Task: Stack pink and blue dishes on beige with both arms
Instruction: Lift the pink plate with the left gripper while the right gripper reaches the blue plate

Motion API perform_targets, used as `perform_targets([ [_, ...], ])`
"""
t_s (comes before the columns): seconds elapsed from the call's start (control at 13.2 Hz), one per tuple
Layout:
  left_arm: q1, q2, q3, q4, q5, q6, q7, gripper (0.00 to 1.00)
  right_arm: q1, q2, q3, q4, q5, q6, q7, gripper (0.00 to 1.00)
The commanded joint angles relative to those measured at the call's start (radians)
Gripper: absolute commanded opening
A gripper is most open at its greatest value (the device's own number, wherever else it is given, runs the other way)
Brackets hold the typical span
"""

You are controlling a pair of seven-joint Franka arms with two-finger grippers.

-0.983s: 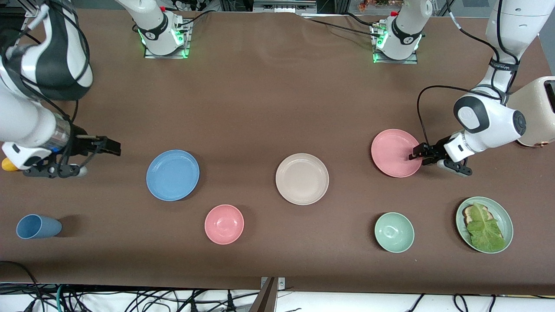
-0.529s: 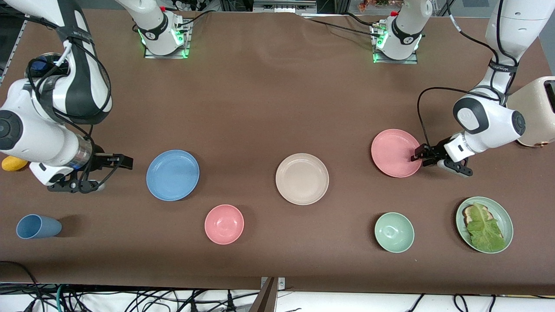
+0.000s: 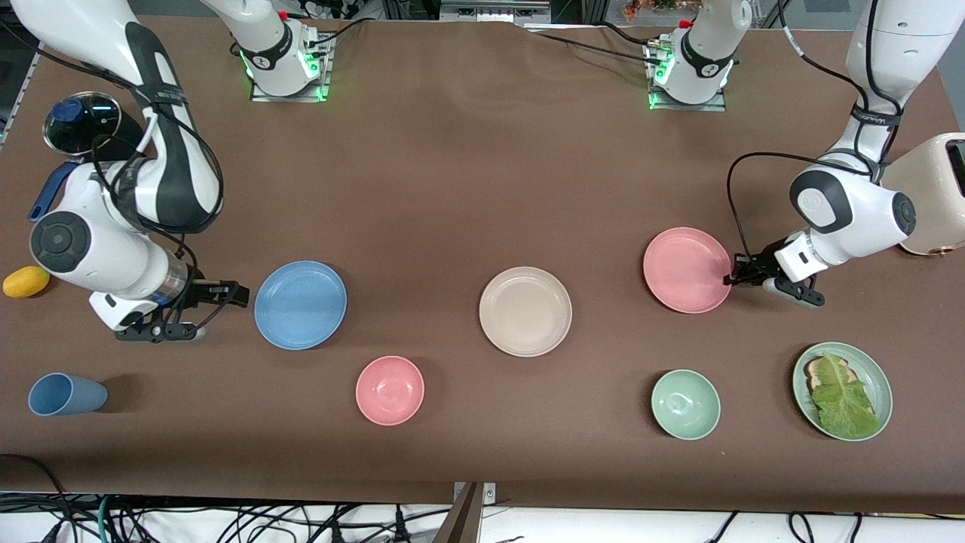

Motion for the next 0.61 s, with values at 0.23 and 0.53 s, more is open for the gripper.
perform_targets([
  [0.23, -0.007, -0.018, -0.007, 0.101, -0.042, -0.161, -0.043, 0.00, -0.004, 0.024, 0.006, -0.080, 0.011, 0.129, -0.010, 1.00],
  [0.53, -0.031, -0.017, -0.134, 0.164, -0.036, -0.175, -0.296, 0.00, -0.004, 0.047, 0.006, -0.102, 0.015, 0.167, -0.010, 0.99],
])
